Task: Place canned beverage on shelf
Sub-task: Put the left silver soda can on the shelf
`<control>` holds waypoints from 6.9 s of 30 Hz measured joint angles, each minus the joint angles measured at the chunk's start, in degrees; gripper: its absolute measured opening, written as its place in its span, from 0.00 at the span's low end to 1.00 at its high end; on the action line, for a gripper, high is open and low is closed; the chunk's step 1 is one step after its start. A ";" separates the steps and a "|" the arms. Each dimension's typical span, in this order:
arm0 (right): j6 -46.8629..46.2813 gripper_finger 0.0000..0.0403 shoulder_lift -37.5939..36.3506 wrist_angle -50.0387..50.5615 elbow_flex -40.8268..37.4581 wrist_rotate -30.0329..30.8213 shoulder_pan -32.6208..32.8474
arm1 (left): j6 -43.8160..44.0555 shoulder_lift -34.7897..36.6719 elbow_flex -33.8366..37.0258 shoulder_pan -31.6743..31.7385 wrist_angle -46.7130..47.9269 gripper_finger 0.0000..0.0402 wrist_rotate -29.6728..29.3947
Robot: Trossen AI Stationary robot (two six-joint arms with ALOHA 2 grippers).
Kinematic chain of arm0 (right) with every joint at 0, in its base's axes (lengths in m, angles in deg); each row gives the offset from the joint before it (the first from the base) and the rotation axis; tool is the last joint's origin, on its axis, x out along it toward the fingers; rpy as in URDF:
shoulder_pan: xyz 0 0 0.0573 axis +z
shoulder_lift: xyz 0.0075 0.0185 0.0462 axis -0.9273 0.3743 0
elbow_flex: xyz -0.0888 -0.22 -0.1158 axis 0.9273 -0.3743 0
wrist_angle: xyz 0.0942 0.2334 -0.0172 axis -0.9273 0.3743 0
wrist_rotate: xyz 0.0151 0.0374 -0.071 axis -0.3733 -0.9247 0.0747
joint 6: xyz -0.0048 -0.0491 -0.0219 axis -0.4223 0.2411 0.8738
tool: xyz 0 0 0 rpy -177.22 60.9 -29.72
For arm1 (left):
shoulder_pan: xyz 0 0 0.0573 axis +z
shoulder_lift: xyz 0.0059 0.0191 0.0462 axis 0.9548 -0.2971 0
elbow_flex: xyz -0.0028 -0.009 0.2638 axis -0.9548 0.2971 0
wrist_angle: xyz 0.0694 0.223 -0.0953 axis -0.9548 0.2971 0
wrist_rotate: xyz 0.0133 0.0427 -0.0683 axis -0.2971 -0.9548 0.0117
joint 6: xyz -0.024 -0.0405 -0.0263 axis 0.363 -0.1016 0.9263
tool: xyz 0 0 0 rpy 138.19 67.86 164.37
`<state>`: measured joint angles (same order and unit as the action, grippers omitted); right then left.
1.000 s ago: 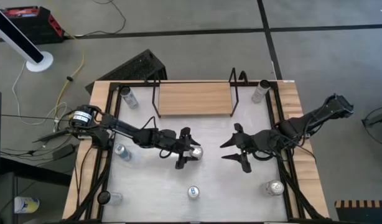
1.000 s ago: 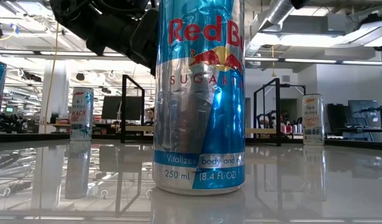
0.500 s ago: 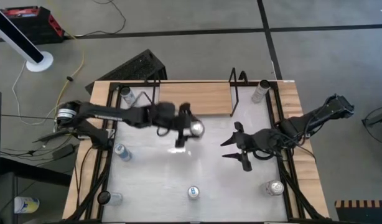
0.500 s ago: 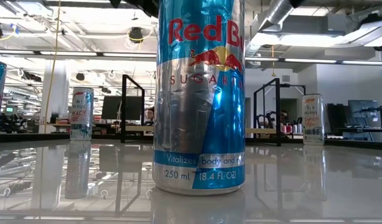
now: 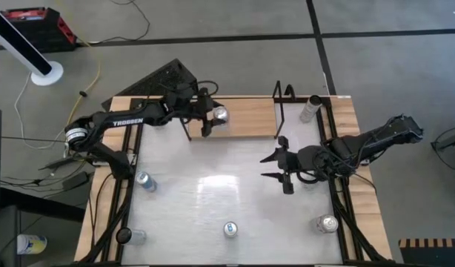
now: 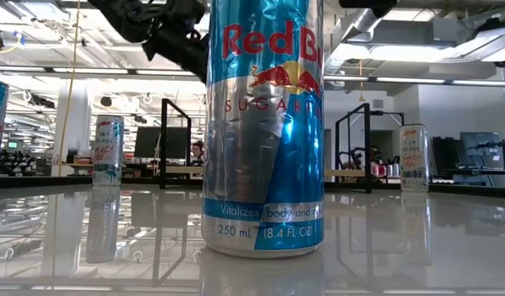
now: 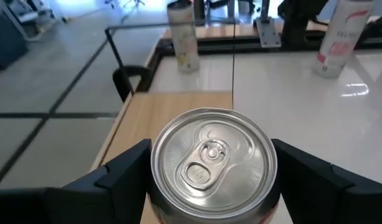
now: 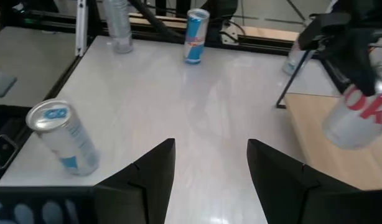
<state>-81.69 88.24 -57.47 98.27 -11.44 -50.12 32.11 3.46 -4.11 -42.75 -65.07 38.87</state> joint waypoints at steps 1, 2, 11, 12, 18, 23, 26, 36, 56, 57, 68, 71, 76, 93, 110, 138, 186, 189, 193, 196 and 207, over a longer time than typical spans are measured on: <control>0.18 0.55 -0.07 -0.02 0.00 0.00 -0.50 | 0.04 0.04 0.43 0.41 0.16 0.68 0.44; 0.20 0.55 -0.14 0.09 0.00 0.01 -0.96 | -0.06 0.00 0.79 0.68 0.28 0.68 0.50; 0.35 0.55 -0.03 -0.64 -0.02 -0.17 -2.74 | 1.78 -4.94 1.15 0.45 -1.32 0.68 -2.16; 0.33 0.55 -0.03 -0.99 -0.02 -0.18 -2.63 | 1.95 -5.73 1.17 0.32 -1.62 0.68 -2.78; 0.35 0.55 -0.03 -1.18 -0.02 -0.58 -2.56 | 1.88 -6.60 1.15 -0.40 -3.80 0.68 -3.58; 0.35 0.55 -0.03 -0.88 -0.02 -0.58 -2.58 | 1.98 -6.59 1.15 -0.33 -3.30 0.68 -3.79; 0.33 0.55 -0.03 -0.93 -0.02 -0.57 -2.58 | 2.10 -6.61 1.15 -0.27 -3.00 0.70 -4.00; -0.08 0.55 -0.03 -0.78 -0.04 -0.59 -3.72 | 4.35 -5.95 1.11 -0.28 -3.50 0.94 -4.60; 1.85 0.27 23.94 -17.05 0.22 -21.69 -33.48 | 13.33 23.47 7.74 -17.48 5.94 0.82 -11.80; 1.83 0.23 24.95 -18.15 0.22 -23.78 -34.60 | 12.39 24.88 9.05 -20.13 5.55 0.79 -14.99; 1.69 0.07 35.22 -23.51 5.42 -26.71 -39.11 | 8.50 36.80 17.33 -39.60 7.56 0.32 -34.24; 2.28 0.05 37.72 -19.30 9.34 -27.96 -39.42 | 8.76 37.76 17.41 -40.83 8.92 0.14 -35.26; 4.73 0.03 40.97 -13.58 15.68 -28.13 -39.28 | 8.91 38.48 17.46 -41.50 10.48 0.02 -36.77; 5.88 0.06 42.20 -11.54 20.70 -27.76 -41.40 | 8.33 38.48 17.46 -41.35 10.09 0.00 -38.17; 4.29 0.05 35.52 -2.68 20.70 -30.77 -40.84 | 5.70 30.55 21.51 -34.76 -0.30 0.00 -42.11; 6.36 0.06 -2.28 7.18 1.92 -22.82 -44.69 | 11.45 -14.45 -11.65 -16.82 8.15 0.00 -40.18; 3.72 0.06 -2.26 5.69 1.92 -23.28 -43.74 | 17.02 -14.96 -12.81 -2.25 15.75 0.00 -44.42; 3.72 0.06 -2.26 5.71 1.92 -23.28 -43.74 | 17.15 -14.96 -12.81 -1.77 15.59 0.00 -44.55; 3.72 0.07 -2.26 5.71 1.92 -23.30 -43.74 | 17.17 -14.96 -12.81 -1.39 15.49 0.00 -46.11; 3.72 0.06 -2.26 5.71 1.92 -23.30 -43.74 | 17.17 -14.96 -12.81 -1.08 15.40 0.00 -46.22; 2.82 0.07 -2.24 6.55 1.92 -23.49 -43.40 | 15.30 -14.00 -12.79 -1.53 13.12 0.00 -46.01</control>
<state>-78.88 86.00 -50.92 100.19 -34.93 -93.52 47.41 -10.54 -16.90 -44.28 -51.96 -7.14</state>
